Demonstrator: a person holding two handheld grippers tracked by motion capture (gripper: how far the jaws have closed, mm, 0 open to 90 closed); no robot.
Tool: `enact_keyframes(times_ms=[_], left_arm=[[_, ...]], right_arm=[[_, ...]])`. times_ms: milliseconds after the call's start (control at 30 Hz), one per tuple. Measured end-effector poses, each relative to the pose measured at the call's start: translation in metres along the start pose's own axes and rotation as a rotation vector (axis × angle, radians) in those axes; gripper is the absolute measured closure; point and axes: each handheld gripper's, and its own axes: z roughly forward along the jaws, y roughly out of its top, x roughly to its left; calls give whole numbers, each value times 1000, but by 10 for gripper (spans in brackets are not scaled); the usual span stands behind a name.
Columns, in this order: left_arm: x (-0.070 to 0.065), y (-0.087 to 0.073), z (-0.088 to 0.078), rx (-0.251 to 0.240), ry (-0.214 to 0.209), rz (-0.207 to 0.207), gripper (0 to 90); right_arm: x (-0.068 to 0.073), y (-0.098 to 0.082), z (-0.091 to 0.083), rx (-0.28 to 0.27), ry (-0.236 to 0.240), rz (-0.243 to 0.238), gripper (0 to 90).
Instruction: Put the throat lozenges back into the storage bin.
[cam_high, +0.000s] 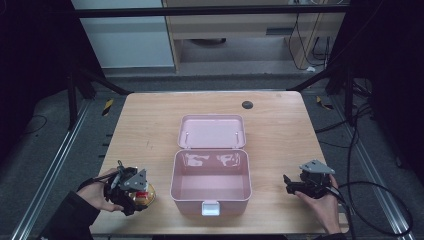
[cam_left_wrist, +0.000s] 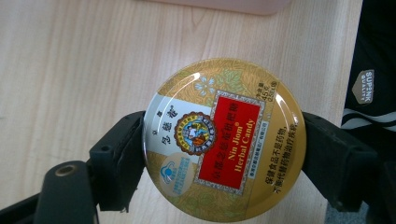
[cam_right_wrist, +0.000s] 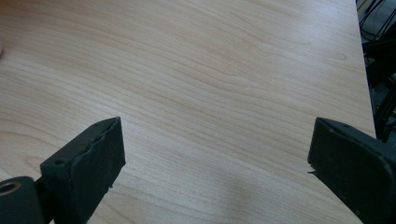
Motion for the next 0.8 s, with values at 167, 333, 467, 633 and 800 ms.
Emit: enact_keyframes(times_ms=[167, 333, 467, 633, 800], left_arm=[[2, 7, -15, -1, 16, 8, 200], [4, 17, -34, -9, 37, 14, 200], [5, 25, -46, -14, 47, 25, 200], [9, 34, -56, -17, 54, 31, 200], [13, 46, -61, -16, 55, 38, 200]], right_arm=[[0, 0, 0, 2, 0, 2, 44], [0, 0, 0, 3, 1, 0, 44], [0, 0, 0, 1, 1, -3, 44], [0, 0, 0, 0, 0, 3, 44], [0, 0, 0, -1, 2, 6, 45]])
